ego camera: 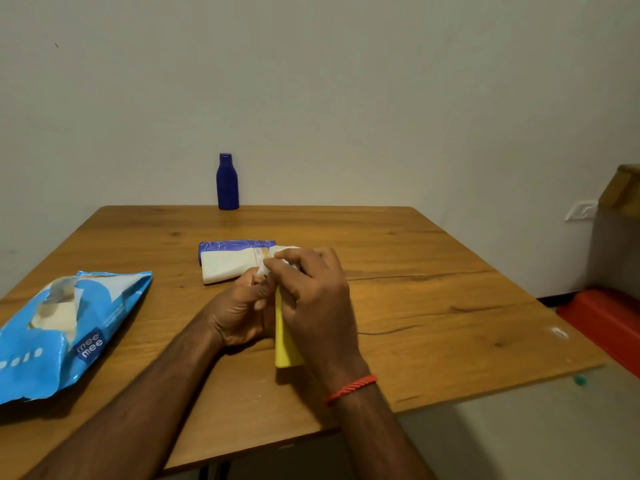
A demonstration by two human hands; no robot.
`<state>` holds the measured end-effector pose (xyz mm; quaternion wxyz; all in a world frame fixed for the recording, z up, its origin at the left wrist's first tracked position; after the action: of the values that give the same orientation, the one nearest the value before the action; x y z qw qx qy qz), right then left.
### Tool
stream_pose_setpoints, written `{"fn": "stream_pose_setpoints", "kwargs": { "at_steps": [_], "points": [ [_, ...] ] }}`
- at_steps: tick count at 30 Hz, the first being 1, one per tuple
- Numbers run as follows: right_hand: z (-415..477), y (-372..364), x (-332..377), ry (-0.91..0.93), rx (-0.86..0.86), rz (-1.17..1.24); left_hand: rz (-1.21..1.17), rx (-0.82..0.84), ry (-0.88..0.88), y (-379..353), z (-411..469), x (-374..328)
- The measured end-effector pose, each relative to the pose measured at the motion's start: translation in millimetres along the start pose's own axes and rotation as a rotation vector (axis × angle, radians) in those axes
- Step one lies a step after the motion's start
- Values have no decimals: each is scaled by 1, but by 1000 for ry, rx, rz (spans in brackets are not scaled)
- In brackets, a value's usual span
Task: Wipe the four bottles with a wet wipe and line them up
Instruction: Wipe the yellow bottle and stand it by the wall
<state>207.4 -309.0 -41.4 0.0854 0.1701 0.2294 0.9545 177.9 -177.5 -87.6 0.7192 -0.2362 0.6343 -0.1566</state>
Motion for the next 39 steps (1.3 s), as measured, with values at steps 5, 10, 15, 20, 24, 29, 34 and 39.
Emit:
{"fn": "stream_pose_setpoints", "kwargs": {
  "at_steps": [5,10,15,20,24,29,34,39],
  "points": [
    [-20,-1,-11,-36,33,60,-19,7,31,5,0,-3],
    [-53,8,-23,-71,235,75,-1,-41,17,6,5,-4],
    [-43,18,-34,-32,348,64,-38,-82,32,2,5,-5],
    [3,5,-44,-95,218,93,-47,-10,71,8,6,-4],
    [22,-5,-48,-134,71,99,54,16,95,10,7,-3],
    [-12,-9,-44,-260,39,99,78,28,94,15,9,-3],
    [-63,10,-38,-265,174,56,45,50,96,16,10,-2],
    [-64,27,-49,-187,429,59,57,44,99,15,12,-2]
  ]
}}
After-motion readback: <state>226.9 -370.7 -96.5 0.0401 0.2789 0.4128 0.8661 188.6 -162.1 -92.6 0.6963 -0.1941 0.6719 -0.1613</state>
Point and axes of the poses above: each hand's wrist, its own z-axis towards the middle knuckle, its own y-axis out of the back of the hand, x = y × z, the point moved 2 cm from there along z, towards the middle knuckle, and after that the axes turned 4 degrees about -x, right-handed, at the moved point
